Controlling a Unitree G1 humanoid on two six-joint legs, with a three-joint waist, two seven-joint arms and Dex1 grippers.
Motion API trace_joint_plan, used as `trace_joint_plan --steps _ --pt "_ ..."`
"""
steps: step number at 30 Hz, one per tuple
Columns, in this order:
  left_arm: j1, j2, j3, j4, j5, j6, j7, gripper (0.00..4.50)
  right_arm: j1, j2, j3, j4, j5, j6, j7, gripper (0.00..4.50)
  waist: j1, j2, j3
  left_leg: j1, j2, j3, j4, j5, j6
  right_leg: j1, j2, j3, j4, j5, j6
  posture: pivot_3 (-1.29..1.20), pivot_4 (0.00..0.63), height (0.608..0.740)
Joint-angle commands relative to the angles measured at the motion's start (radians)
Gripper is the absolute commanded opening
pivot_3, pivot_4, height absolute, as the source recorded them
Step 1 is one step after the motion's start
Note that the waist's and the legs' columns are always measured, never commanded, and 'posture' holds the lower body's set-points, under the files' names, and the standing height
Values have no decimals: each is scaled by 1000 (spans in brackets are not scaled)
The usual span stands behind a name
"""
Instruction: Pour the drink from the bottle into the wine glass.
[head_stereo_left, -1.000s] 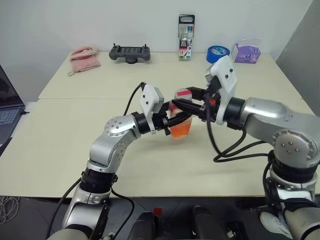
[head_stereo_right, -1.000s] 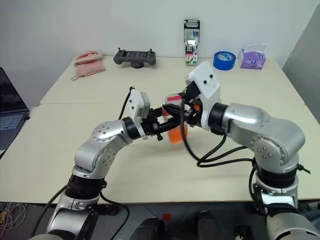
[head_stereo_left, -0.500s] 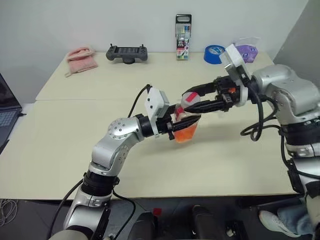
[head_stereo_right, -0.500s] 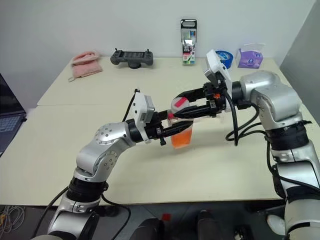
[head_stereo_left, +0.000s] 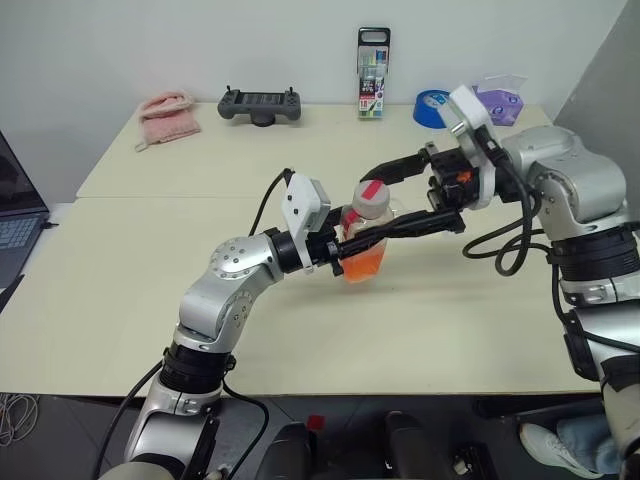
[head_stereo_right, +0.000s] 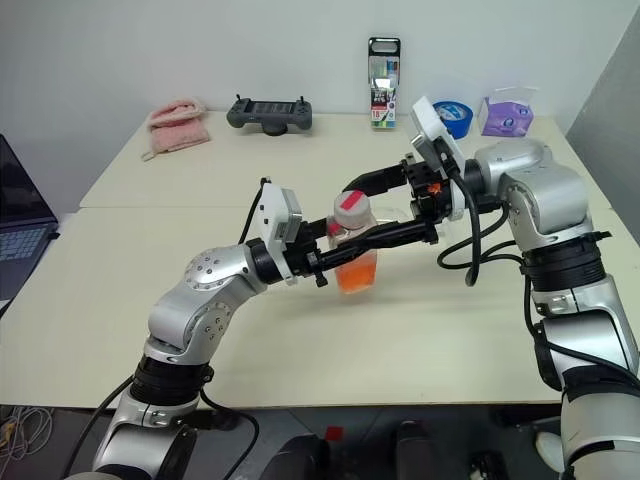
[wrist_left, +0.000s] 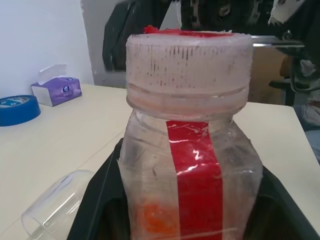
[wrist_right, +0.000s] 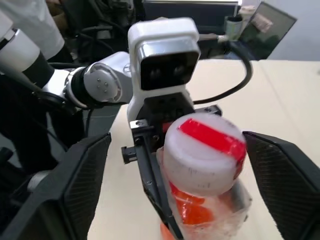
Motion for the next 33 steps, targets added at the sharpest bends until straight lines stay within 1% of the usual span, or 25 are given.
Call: trace_joint_plan --steps 1,6,9,12,16,17,22,27,30,33 --pt "-28 -7 16 -8 -1 -29 -5 1786 29 -6 -88 -112 2 60 -162 4500 0 0 0 0 0 0 0 0 0 0 0 0 0 0 0 0 150 740" --pt "-43 -12 15 29 1 -42 -19 1786 203 -18 -203 -491 101 296 -431 4500 5 0 0 -2 0 -1 0 0 0 -1 0 -1 0 0 0 0 150 740" --pt "-55 -12 19 56 5 -51 -30 1785 266 14 -241 -655 142 415 -600 4500 3 0 0 -2 0 -1 0 0 0 -1 0 0 0 0 0 0 150 740" --pt "-72 -12 22 86 12 -65 -41 1772 279 75 -277 -763 175 527 -778 4500 3 0 0 -2 0 -1 0 0 0 -1 0 0 1 0 0 0 150 740" --pt "-86 -15 25 120 19 -83 -56 1769 258 157 -249 -841 122 638 -1004 4500 2 0 0 -1 0 -1 1 0 0 0 0 -1 1 0 0 0 150 740" --pt "-88 -16 24 124 20 -86 -57 1769 254 175 -247 -854 118 658 -1041 4500 2 0 0 -1 0 -1 1 0 0 0 1 0 1 0 0 0 150 740" --pt "-88 -18 23 130 24 -93 -67 1769 255 247 -275 -895 111 752 -1173 4500 2 0 0 -1 0 -1 0 0 0 -1 0 0 1 0 0 0 150 740" --pt "-87 -18 26 132 26 -96 -70 1769 260 324 -297 -932 117 822 -1257 4500 1 0 0 -1 0 -1 0 0 0 -1 0 0 1 0 0 0 150 740" --pt "-85 -19 26 132 27 -96 -68 1769 249 371 -307 -943 113 845 -1296 3914 1 0 0 -1 -1 -1 0 0 0 -1 1 -1 2 0 0 0 150 740" --pt "-80 -20 25 128 27 -95 -68 1769 238 383 -300 -943 107 859 -1313 2869 0 0 0 -1 -1 -1 0 0 0 -1 1 -1 1 0 0 0 150 740"
